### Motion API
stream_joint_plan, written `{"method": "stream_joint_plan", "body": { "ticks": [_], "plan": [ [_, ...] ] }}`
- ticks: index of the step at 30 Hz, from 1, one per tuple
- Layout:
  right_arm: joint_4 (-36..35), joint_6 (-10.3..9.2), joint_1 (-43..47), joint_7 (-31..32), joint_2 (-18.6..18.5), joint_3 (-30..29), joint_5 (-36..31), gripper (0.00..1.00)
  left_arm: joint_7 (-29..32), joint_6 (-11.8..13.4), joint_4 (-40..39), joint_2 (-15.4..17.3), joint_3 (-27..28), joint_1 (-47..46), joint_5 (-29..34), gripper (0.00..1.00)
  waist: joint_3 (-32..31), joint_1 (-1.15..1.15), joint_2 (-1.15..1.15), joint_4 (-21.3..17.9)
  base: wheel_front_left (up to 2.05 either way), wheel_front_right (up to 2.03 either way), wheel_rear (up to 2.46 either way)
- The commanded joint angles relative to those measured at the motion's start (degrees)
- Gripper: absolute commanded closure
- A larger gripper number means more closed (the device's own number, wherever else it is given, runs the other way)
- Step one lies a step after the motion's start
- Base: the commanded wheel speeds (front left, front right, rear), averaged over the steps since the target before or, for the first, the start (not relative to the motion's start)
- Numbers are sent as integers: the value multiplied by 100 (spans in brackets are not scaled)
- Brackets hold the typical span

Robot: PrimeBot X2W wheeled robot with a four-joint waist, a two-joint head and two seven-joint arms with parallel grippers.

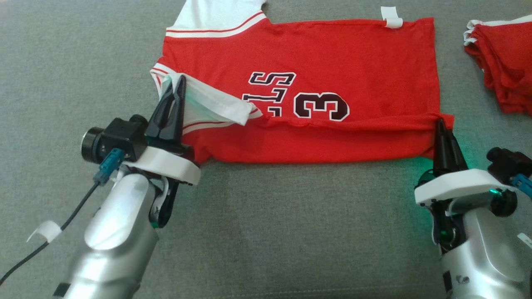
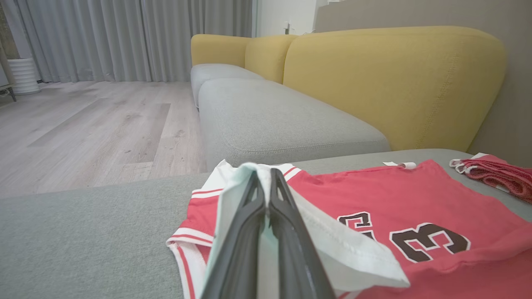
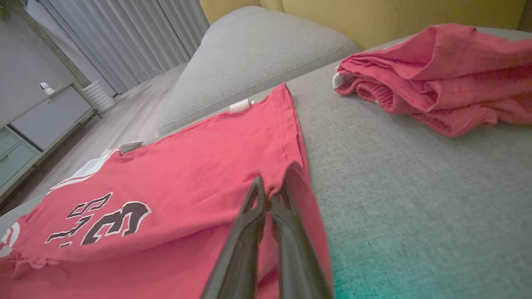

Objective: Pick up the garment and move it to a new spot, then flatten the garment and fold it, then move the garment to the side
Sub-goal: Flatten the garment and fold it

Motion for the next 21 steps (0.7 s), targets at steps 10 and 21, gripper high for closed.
{"method": "stream_joint_plan", "body": {
  "ticks": [10,21],
  "plan": [
    [427,21,-666,-423,-29,320,132,0,-117,-75,159,27,412,-350,67,0,-2,-1,0,-17,0,0,0],
    [79,21,-280,-620,-29,203,-175,0,-120,-193,-476,26,646,642,26,0,-322,-1,0,34,0,0,0]
  ]
}}
